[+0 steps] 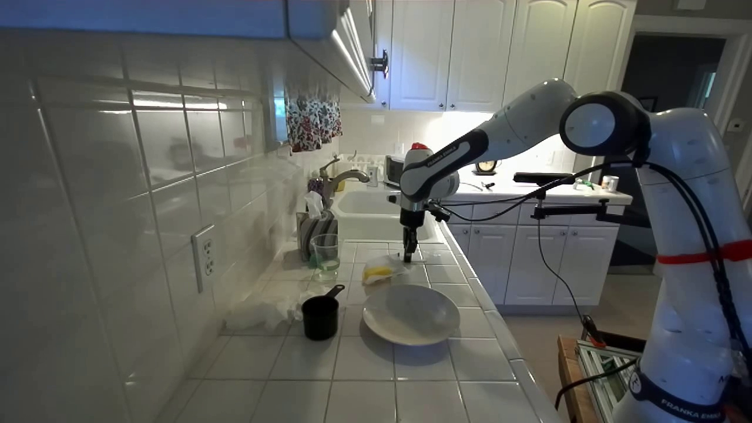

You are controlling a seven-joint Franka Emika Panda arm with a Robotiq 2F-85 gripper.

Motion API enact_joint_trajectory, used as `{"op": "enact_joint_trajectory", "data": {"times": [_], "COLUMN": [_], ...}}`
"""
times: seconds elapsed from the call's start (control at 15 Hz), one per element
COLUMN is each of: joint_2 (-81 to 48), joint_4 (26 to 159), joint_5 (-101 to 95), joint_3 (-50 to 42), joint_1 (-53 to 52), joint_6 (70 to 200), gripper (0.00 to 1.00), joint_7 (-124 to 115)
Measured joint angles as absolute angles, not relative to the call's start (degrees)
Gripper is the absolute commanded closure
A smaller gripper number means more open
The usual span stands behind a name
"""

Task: Use the knife to cut the butter

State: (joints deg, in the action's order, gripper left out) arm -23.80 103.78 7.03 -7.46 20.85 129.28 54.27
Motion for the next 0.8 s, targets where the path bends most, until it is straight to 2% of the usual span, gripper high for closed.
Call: {"op": "enact_joint_trajectory", "data": {"times": [0.27,0.8], "joint_2": [-23.7,-17.6], "joint_4": [103.8,107.0], "joint_5": [2.5,-9.0], "joint_3": [-8.1,-10.2], "joint_1": [19.4,14.0], "joint_6": [129.0,128.5], "gripper": [0.97,0.97], "joint_7": [50.0,24.6]}}
